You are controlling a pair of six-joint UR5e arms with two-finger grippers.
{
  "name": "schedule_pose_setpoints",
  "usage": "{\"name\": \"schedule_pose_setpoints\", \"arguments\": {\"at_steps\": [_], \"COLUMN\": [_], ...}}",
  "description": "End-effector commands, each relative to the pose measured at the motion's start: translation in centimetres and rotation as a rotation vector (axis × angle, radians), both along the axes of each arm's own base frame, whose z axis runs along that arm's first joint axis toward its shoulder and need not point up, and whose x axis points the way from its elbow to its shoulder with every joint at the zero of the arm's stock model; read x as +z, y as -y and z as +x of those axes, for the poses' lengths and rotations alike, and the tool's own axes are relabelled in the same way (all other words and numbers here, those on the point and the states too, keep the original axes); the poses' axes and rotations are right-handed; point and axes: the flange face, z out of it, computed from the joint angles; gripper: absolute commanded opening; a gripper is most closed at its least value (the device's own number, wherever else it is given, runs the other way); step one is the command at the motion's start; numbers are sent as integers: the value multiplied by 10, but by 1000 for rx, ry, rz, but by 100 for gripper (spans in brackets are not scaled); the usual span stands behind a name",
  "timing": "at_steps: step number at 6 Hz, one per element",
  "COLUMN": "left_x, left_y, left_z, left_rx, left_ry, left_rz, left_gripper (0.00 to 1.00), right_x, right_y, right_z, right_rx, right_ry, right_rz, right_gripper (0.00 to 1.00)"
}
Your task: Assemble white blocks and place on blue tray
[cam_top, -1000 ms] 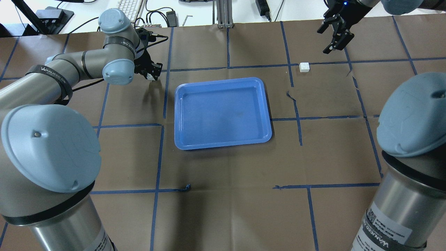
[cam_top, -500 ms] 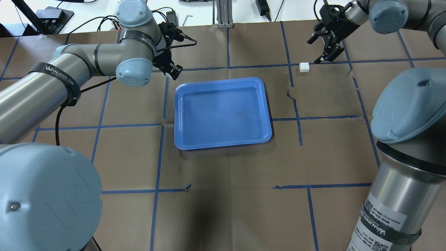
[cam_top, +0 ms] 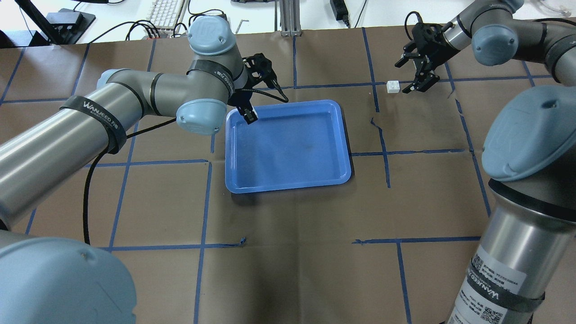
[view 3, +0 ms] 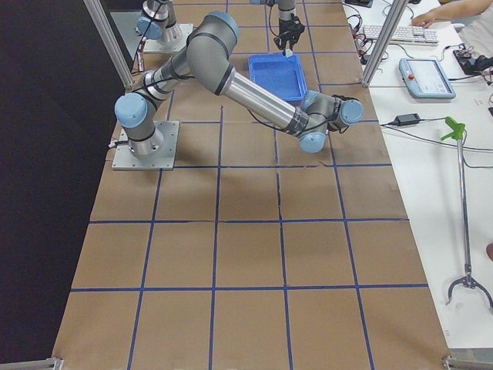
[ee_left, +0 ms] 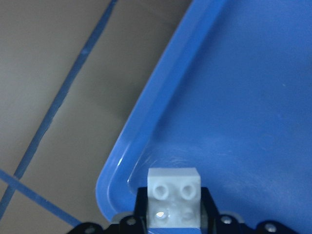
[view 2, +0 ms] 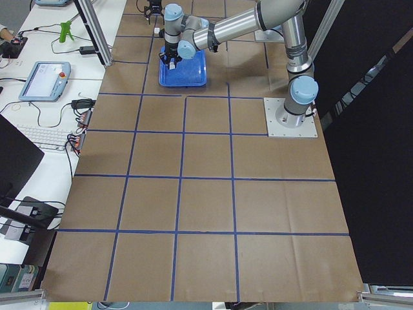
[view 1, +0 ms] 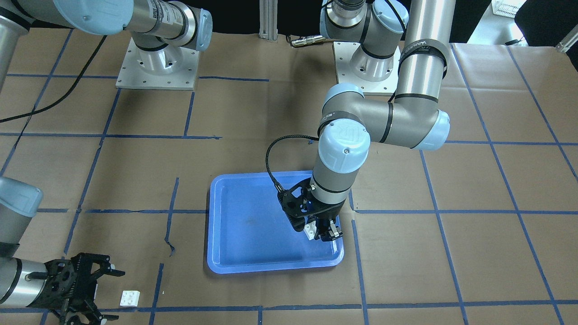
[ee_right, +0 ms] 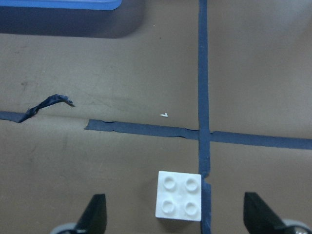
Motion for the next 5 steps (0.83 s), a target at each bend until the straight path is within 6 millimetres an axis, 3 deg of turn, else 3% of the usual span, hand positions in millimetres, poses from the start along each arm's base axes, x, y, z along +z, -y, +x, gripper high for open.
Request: {"name": "schedule_pose_setpoints", "arguments": {"at_steps": [1, 3, 5], "left_x": [-22, -57, -68], "left_y": [-28, -28, -29], "left_z": [-44, -45, -45], "left_rx": [-190, -199, -197], "left_ry": [23, 27, 30], "left_rz": [36, 87, 105], "left_gripper": [15, 20, 25], "right_x": [-18, -15, -13], "right_y": [-9, -5, -4], "right_z": [3, 2, 2], "right_rx": [-6, -9, -18], "right_ry": [26, 13, 12], "right_rz": [30, -7, -5], "right_gripper": [99, 78, 59]}}
